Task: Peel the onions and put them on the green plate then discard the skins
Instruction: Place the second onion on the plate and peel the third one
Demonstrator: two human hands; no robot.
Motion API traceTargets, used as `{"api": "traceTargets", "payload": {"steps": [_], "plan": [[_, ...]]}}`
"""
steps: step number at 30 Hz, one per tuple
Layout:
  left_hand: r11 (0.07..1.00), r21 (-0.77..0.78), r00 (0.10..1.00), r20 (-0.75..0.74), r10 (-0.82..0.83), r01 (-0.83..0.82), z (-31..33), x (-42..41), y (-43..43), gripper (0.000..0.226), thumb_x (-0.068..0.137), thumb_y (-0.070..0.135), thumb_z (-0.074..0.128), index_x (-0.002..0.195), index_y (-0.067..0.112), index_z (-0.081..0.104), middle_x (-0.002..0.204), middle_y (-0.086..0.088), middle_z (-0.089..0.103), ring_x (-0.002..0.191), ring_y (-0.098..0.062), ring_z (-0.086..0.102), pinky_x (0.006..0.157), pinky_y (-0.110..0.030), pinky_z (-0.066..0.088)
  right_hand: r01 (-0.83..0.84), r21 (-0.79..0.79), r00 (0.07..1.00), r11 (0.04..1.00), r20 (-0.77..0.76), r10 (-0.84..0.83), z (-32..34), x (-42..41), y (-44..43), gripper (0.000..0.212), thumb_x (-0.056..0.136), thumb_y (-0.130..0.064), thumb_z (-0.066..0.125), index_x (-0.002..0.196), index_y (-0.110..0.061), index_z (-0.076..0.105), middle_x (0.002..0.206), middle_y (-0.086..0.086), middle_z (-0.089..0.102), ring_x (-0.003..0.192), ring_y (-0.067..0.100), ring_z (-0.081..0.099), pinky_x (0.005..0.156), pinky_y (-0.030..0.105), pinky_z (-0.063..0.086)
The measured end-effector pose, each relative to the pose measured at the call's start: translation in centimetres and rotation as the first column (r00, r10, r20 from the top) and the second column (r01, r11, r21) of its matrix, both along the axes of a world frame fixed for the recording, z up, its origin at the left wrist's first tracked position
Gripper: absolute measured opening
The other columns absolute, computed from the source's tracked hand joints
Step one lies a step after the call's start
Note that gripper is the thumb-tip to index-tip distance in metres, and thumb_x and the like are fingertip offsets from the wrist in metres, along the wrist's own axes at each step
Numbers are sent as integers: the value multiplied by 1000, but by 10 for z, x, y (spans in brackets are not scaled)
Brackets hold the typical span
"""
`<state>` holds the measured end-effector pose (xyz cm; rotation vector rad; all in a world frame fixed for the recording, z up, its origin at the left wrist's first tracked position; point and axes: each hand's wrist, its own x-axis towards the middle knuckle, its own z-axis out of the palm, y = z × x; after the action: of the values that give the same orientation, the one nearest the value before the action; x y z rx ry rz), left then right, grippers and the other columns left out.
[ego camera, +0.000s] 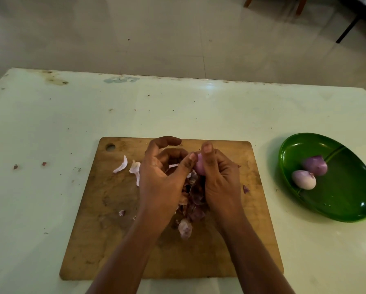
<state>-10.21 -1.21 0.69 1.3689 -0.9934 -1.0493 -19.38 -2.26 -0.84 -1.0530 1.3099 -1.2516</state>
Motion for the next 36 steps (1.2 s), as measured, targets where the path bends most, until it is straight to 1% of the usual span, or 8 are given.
{"api": "traceTargets", "payload": {"steps": [3,7,11,14,19,26,30,36], "plan": [[999,16,999,20,-30,30,-2,-1,-1,23,86,12,65,100,23,51,84,-1,68,81,-15,68,73,-29,56,13,-58,999,998,-37,-15,0,-1,1,43,77,-52,56,75,-10,65,64,-6,62,63,8,59,59,18,48],[996,63,991,113,-71,64,-5,-3,0,14,95,15,51,89,24,42,91,-14,60,84,-28,61,69,-45,54,4,-86,993,996,-121,-14,0,2,5,33,77,-48,58,79,-16,67,69,-5,65,64,8,62,57,14,47],[996,72,984,165,-63,52,-6,-4,1,13,96,4,44,96,17,45,92,-14,59,86,-29,59,72,-51,53,51,-114,979,992,-192,-73,2,5,7,38,69,-51,66,81,-15,66,70,-5,64,67,8,61,55,12,46],[999,-16,980,194,-38,42,-5,-8,3,20,94,-3,43,91,16,46,83,-10,58,79,-23,59,69,-46,53,97,-112,985,989,-129,-111,5,9,8,36,65,-50,69,76,-16,65,67,-6,64,61,6,60,52,12,45],[977,-214,953,296,56,9,-9,-11,6,20,89,7,40,81,26,40,70,-1,52,62,-6,48,53,-20,40,146,-22,989,989,-3,-146,10,13,10,42,62,-49,70,73,-9,64,60,0,60,51,4,53,46,15,43],[939,-342,920,379,104,35,-9,-8,6,27,90,6,43,85,32,39,73,-11,54,64,-24,53,54,-38,42,228,-18,974,974,16,-227,16,17,13,39,58,-49,70,68,-12,60,52,-11,54,46,0,49,44,12,40],[941,-338,930,350,117,9,-5,-11,8,28,89,4,44,84,31,40,72,-8,54,64,-18,53,53,-28,43,249,-47,968,967,39,-247,16,16,14,41,61,-50,70,69,-10,63,55,-7,58,49,1,51,46,15,42],[983,-142,988,81,132,-120,3,-11,4,28,96,0,46,85,25,40,79,-7,54,71,-13,56,58,-16,47,105,-76,993,992,60,-101,16,12,10,31,78,-40,63,71,-12,74,59,2,67,55,14,61,51,23,49]]}}
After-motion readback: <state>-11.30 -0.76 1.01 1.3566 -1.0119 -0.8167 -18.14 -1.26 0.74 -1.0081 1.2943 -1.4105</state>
